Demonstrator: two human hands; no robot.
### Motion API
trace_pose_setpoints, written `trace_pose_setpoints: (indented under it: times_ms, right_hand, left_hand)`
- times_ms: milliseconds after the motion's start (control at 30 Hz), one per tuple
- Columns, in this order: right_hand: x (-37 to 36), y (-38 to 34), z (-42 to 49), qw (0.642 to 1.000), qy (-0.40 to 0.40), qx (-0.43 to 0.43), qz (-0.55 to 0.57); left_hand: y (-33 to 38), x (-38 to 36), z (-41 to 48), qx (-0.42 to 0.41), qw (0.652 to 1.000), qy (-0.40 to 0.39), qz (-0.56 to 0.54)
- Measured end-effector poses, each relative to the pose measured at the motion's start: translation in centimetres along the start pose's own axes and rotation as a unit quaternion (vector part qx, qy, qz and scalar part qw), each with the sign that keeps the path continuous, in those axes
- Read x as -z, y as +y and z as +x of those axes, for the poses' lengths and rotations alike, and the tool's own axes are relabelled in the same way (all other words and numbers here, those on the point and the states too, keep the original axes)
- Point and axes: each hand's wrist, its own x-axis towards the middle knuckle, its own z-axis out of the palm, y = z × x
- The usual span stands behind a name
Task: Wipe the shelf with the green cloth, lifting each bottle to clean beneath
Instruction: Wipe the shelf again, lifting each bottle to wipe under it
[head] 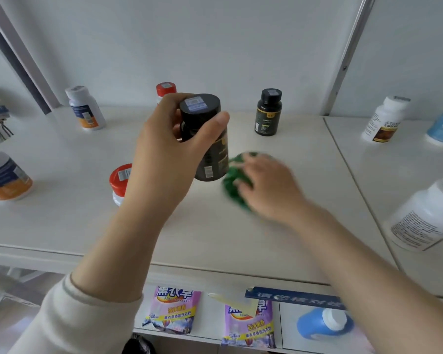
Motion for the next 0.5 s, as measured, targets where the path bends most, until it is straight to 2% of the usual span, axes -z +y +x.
trace_pose_setpoints:
  times_ms: [33, 100, 167, 267, 333, 400, 467, 500]
  right_hand:
    - [-0.4, -2.1, -1.5, 0.997, 0.001, 0.08, 0.022]
    - [-0.6, -5.3, -5.3, 0.983, -0.029, 0.17, 0.068]
    - [0.0, -5.8, -8.0, 0.972, -0.049, 0.198, 0.116]
    - [1.5, -2.9, -8.8, 0.965, -0.085, 0.213, 0.129]
    - [2.2, 0.3, -7.6, 0.982, -0.061, 0.138, 0.109]
    - [2.5, 3.4, -5.1, 0.999, -0.005, -0.02, 0.043]
    - [2.7, 5.1, -2.4, 0.988, 0.023, -0.154, -0.01]
    - [2.6, 5.2, -1.3, 0.983, 0.015, -0.182, -0.023]
  left_hand:
    - [0.1, 0.1, 0.1, -0.005, 1.0, 0.006, -0.002]
    - [0.4, 0.2, 0.2, -0.011, 1.0, 0.012, -0.003]
    - [0.7, 0.3, 0.2, -0.015, 1.0, 0.009, -0.002]
    - [0.9, 0.4, -0.1, -0.021, 1.0, 0.002, -0.009]
    - [0.8, 0.5, -0.4, -0.019, 1.0, -0.006, -0.016]
    - [0.6, 0.7, -0.7, -0.016, 1.0, -0.015, -0.016]
    - [0.5, 0.8, -1.2, -0.018, 1.0, -0.017, -0.012]
    - [0.5, 0.8, -1.4, -0.019, 1.0, -0.017, -0.012]
